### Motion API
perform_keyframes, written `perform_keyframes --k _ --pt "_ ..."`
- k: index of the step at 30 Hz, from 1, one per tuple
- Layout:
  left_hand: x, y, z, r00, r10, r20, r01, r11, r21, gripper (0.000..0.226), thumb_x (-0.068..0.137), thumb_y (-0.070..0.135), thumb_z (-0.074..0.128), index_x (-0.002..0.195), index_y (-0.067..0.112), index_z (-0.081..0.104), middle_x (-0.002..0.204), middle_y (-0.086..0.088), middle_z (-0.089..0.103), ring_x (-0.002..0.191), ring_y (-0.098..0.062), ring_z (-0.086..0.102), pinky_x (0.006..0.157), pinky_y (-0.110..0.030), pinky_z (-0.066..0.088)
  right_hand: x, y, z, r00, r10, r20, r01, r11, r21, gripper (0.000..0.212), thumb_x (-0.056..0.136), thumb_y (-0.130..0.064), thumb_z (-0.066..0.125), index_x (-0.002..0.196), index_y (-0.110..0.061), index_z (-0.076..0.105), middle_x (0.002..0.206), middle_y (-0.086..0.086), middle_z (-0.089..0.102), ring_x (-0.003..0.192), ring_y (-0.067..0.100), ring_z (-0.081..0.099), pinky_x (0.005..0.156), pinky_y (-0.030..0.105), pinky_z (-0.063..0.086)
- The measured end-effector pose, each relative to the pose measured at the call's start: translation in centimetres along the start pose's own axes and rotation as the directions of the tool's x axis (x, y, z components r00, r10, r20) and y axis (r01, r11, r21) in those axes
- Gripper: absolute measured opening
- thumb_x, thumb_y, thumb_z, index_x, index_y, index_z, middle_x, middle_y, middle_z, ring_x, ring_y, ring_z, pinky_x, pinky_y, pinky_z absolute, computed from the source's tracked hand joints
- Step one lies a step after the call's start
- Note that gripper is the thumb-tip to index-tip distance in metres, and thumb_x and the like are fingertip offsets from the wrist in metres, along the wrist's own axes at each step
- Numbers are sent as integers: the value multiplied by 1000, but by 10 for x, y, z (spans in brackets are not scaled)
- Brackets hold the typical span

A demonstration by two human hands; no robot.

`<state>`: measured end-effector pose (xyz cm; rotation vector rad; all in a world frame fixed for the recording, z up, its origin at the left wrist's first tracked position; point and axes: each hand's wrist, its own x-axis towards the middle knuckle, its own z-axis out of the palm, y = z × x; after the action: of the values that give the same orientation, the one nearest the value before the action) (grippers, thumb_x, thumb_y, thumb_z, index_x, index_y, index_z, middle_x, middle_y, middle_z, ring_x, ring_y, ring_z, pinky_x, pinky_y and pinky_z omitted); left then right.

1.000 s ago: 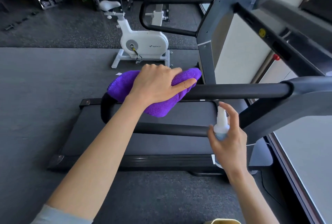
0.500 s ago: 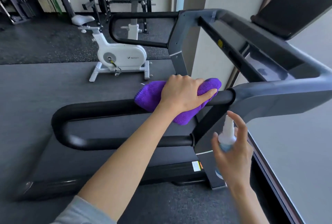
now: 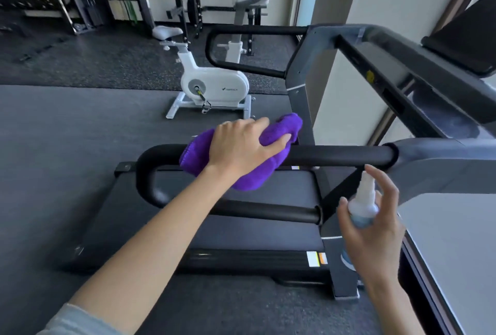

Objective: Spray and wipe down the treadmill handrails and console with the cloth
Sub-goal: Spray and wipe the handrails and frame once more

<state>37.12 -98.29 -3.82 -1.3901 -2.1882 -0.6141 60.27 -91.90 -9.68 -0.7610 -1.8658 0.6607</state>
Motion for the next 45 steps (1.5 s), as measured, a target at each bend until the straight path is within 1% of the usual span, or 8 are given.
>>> perform_keyframes --k 8,12,16,18,23,27,35,45 --pt "-65 -118 -33 916 -361 -176 371 928 28 52 83 66 40 79 16 53 75 -6 60 76 -35 59 62 -39 41 -20 -31 41 995 -33 96 26 997 75 65 80 -3 69 129 -35 41 98 0 61 73 3 57 61 2 39" --pt "-110 -145 -35 495 -867 -59 706 441 -554 42 85 67 42 90 27 55 86 7 62 97 -28 60 81 -36 46 -28 -39 49 995 -20 94 11 996 91 65 79 0 70 129 -32 43 99 -13 58 80 -5 57 66 -2 37" --pt "-141 -101 -18 103 -993 56 528 6 -849 45 89 64 45 110 24 50 100 13 58 101 -16 58 87 -28 43 -35 -46 59 990 -9 140 -5 995 100 66 79 1 69 129 -32 42 109 -11 62 83 -4 55 70 -2 36" --pt "-137 -72 -8 10 -969 245 395 -222 -892 52 89 66 43 116 22 41 108 10 55 100 -13 58 87 -28 43 -36 -48 62 989 -20 149 6 996 93 65 79 2 70 128 -31 43 113 -6 61 85 -7 54 71 -3 35" --pt "-81 -31 -3 131 -869 476 116 -464 -878 70 90 64 40 141 16 36 133 1 55 112 -13 60 95 -29 48 -34 -42 54 990 -4 144 -10 995 96 66 79 1 70 127 -36 43 103 -17 61 78 -5 56 65 -2 37" --pt "-50 -25 -1 -4 -899 438 76 -437 -896 58 88 61 51 119 12 53 106 5 67 81 -3 66 56 -13 51 -30 -28 40 992 6 126 -16 997 76 67 79 -1 71 125 -39 42 85 -4 62 70 5 58 61 1 39" --pt "-39 23 22 28 -900 435 141 -428 -893 57 88 55 55 122 9 56 114 -4 69 100 -20 67 94 -38 52 -12 -10 28 995 -2 101 -6 997 75 67 79 -2 69 126 -41 40 91 4 64 67 9 53 65 2 38" --pt "-8 149 72 159 -874 458 111 -445 -888 44 89 40 62 124 16 48 103 7 67 91 -6 67 82 -24 54 1 25 -31 997 33 -65 -30 999 43 68 78 1 72 128 -35 42 92 -31 56 73 -4 57 65 -1 37"
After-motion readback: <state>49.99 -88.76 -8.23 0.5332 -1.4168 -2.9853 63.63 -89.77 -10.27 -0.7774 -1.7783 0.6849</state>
